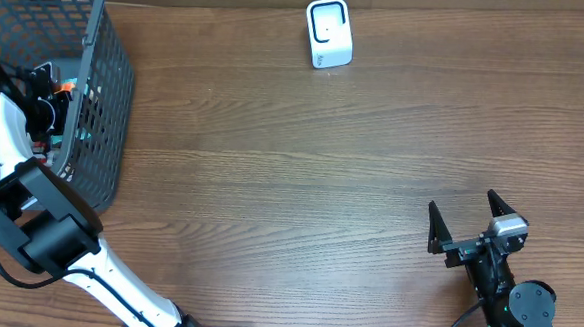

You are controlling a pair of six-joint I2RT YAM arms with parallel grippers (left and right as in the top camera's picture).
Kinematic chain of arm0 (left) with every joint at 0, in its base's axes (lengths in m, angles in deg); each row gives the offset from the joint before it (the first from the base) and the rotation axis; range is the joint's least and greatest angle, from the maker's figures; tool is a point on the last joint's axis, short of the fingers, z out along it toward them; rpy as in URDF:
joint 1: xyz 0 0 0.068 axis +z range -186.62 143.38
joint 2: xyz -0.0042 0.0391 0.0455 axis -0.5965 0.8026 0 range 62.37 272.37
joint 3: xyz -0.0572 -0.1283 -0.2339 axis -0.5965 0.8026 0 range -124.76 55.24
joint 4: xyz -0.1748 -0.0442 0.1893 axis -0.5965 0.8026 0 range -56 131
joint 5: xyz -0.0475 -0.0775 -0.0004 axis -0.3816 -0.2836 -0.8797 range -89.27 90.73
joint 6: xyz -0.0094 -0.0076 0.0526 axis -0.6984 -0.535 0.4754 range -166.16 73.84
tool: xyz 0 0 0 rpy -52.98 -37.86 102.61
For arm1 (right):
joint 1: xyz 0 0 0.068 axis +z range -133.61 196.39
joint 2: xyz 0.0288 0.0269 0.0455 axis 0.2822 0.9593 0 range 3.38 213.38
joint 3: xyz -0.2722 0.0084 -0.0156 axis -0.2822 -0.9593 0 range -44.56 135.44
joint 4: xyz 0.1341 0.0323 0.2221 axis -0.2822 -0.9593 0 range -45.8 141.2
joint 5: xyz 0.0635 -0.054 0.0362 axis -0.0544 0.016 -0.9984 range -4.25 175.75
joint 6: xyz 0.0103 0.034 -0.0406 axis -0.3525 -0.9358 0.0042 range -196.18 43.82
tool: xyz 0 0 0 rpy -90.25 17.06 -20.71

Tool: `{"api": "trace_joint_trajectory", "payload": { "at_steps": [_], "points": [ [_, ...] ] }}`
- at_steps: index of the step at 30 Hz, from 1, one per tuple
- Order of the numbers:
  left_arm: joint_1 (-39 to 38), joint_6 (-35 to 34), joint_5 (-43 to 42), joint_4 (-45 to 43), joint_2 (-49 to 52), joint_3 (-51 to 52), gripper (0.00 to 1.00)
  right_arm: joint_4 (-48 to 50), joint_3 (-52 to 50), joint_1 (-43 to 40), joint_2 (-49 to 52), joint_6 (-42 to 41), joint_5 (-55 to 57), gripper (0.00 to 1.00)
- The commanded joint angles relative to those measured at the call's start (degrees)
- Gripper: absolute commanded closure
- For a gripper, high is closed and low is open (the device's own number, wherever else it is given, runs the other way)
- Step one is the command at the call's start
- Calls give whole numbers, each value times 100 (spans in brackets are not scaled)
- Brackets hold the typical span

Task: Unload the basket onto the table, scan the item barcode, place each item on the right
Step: 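Grasp the orange snack pack and green wipes pack with left gripper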

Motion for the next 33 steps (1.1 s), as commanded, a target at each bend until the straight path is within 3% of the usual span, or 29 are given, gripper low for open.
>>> {"api": "trace_joint_trajectory", "payload": {
  "at_steps": [1,4,8,11,23,33],
  "points": [
    [-83,105,378,13,81,155,28,15,-59,-11,-66,11,-35,0],
    [-133,105,424,-4,81,197,29,15,-59,-11,-66,11,-35,0],
    [-164,105,490,-26,70,181,44,15,-59,-11,-66,13,-35,0],
    [-164,103,562,-26,28,160,49,15,-59,-11,-66,11,-35,0],
    [-160,-389,658,323,-481,-570,54,15,-61,-11,-66,13,-35,0],
    [-160,-931,789,251,-1659,-658,54,15,-59,-11,-66,11,-35,0]
  ]
}}
